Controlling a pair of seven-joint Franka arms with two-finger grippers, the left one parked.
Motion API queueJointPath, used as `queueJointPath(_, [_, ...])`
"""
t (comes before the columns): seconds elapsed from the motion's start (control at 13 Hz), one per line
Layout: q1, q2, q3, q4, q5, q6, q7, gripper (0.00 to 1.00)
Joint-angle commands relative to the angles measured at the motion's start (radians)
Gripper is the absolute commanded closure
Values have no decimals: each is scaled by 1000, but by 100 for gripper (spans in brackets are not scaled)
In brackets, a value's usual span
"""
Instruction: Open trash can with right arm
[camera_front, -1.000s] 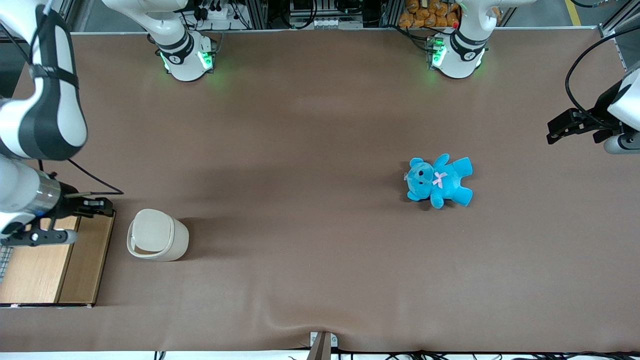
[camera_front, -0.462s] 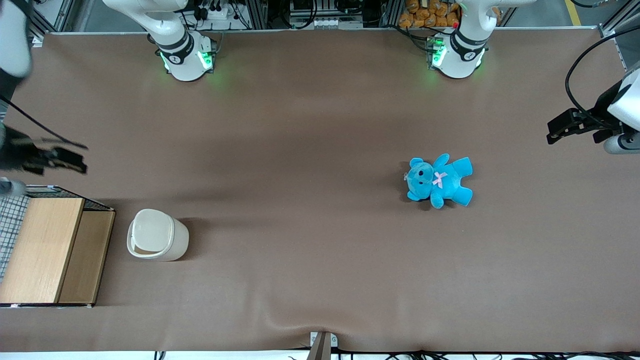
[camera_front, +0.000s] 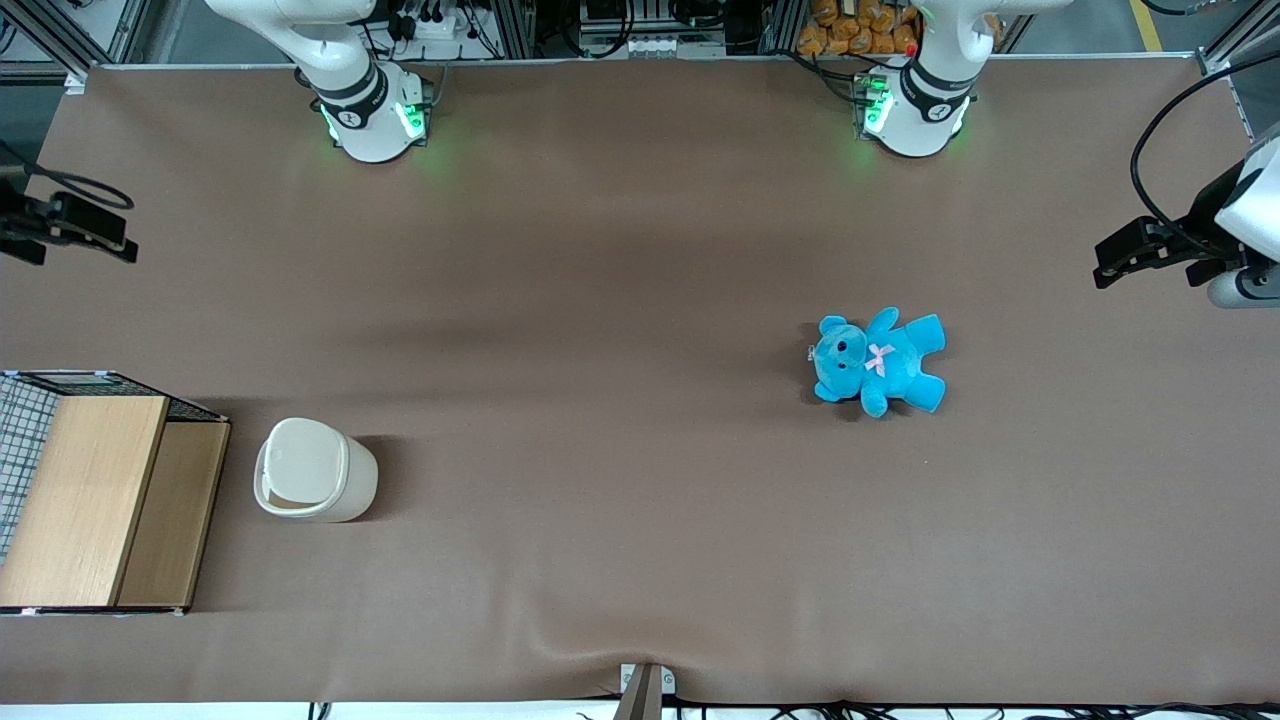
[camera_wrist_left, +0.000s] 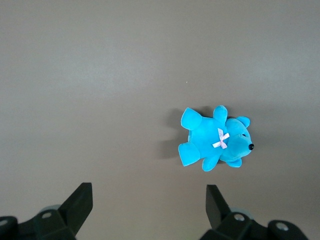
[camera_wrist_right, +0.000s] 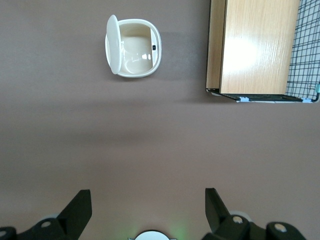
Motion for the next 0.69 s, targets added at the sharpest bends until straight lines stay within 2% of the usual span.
queueJointPath(0.0, [4, -53, 1, -15, 14, -44, 76, 0])
queueJointPath(0.62, [21, -58, -16, -15, 14, -39, 96, 0])
